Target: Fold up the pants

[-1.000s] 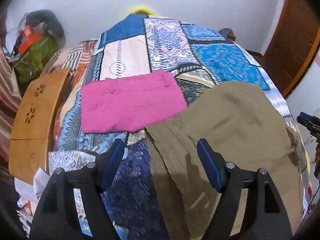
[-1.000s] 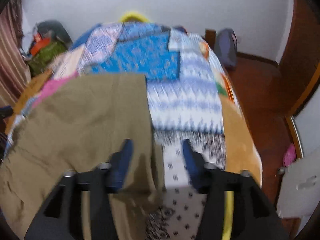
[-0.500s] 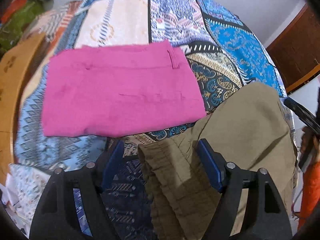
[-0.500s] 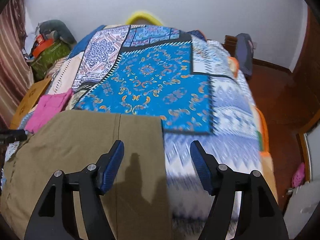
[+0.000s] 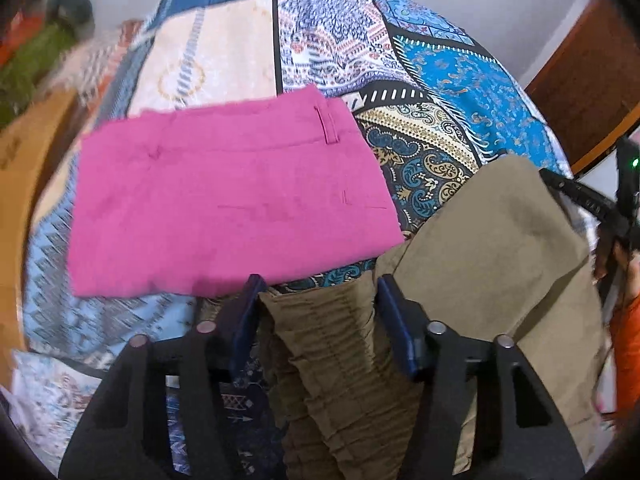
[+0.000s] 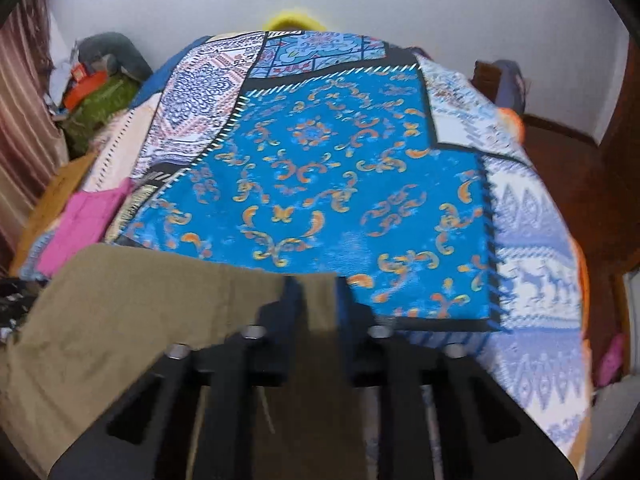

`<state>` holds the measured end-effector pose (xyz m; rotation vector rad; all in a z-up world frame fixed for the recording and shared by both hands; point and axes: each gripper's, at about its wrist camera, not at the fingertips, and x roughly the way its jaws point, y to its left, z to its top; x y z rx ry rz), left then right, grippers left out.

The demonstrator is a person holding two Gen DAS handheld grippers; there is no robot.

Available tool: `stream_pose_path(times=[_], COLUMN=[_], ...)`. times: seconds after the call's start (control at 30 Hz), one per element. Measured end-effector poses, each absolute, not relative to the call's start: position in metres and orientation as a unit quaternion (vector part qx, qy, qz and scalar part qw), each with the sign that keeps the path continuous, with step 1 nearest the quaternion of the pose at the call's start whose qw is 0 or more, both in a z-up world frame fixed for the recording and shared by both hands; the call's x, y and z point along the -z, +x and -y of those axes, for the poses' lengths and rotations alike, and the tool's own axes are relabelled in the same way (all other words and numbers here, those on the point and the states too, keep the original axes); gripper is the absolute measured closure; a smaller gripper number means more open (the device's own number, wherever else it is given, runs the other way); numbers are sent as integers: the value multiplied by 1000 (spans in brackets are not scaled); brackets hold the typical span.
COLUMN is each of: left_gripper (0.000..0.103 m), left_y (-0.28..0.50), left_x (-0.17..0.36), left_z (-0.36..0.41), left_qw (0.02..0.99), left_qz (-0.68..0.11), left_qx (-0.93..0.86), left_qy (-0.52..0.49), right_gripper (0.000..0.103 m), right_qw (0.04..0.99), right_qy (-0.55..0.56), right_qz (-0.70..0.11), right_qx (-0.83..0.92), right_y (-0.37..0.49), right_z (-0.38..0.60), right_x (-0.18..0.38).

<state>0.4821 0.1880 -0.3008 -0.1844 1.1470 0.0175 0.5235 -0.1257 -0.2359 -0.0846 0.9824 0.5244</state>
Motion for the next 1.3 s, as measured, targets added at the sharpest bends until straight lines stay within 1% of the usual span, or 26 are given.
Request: stream_pose_path(times=[0.03, 0.27, 0.4, 0.57, 0.8, 0.93, 1.1, 1.3], left_gripper=[50, 53, 53, 54, 55, 55, 55, 56], left_y=[481, 477, 473, 453, 401, 369, 327, 276], left_x=[299, 271, 248, 209, 153, 132, 116, 115], left_z=[-187, -185, -178, -171, -149, -137, -124, -110], left_qw=[838, 860, 870, 887, 906, 912, 917, 919], left_qz=[-539, -507, -492, -461, -423, -409, -398, -394], left_qx=[-12, -39, -45, -37, -23, -12, 3, 19], left_qy=[-77, -33, -17, -18, 2, 8, 11, 12], right_gripper=[99, 101, 101, 101, 101, 101, 101, 101], right_qw=[849, 872, 876, 889, 899, 904, 908, 906], right_qy=[-40, -95, -75, -56, -31, -15, 3, 8], right_qz=[-465, -421, -416, -387, -360, -344, -330, -331], right_qx=[-249, -231, -230, -238, -247, -252, -259, -263], right_y=[523, 509, 506, 482, 434, 397, 347, 288], right_z=[128, 126, 134, 150, 175, 194, 218, 239], right_x=[235, 216, 197, 156, 107, 81, 58, 52])
